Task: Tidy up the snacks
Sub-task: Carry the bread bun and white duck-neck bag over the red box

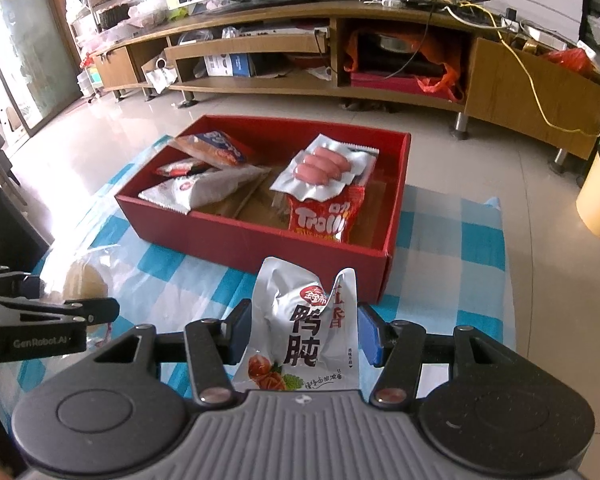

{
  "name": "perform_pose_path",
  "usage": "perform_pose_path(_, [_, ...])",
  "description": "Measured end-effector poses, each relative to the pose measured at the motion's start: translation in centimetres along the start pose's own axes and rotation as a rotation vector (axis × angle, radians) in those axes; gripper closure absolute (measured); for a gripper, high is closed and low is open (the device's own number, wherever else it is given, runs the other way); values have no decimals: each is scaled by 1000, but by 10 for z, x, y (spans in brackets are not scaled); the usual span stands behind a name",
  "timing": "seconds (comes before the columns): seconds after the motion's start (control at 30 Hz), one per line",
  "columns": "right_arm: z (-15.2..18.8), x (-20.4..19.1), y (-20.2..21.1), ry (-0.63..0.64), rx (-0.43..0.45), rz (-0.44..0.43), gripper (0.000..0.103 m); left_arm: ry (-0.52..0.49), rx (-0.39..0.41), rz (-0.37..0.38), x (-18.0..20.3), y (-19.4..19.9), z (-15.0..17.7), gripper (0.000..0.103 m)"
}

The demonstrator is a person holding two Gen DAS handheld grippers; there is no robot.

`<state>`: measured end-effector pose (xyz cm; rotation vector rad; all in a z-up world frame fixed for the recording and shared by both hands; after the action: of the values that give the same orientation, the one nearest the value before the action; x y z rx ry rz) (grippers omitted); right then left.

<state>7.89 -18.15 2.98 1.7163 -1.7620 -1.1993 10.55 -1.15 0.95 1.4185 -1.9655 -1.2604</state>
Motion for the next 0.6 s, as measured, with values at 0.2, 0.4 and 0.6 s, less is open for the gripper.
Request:
perform_pose_path(0.2, [-14, -1, 3, -14, 33, -8, 52, 3, 38, 7, 1, 1, -22, 37])
perform_pose_path(0.4, [-35, 0, -1, -35, 67, -10, 52, 9, 64, 15, 0, -6, -48, 37])
perform_pose_path(0.6, [-58, -2, -11, -44, 94, -10, 52, 10, 85, 8, -3, -19, -73, 37])
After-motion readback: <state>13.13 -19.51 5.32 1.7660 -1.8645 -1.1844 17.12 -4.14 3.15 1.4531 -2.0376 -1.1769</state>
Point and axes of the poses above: each gripper's, at about its wrist camera, not at the fingertips, and y roughly against the way its jaws point, x to its right, z to its underside, the point moved 1 cm from there along -y, roughly the way its jaws point, and after that the axes turned 13 degrees about -y, right-handed, at the moved point
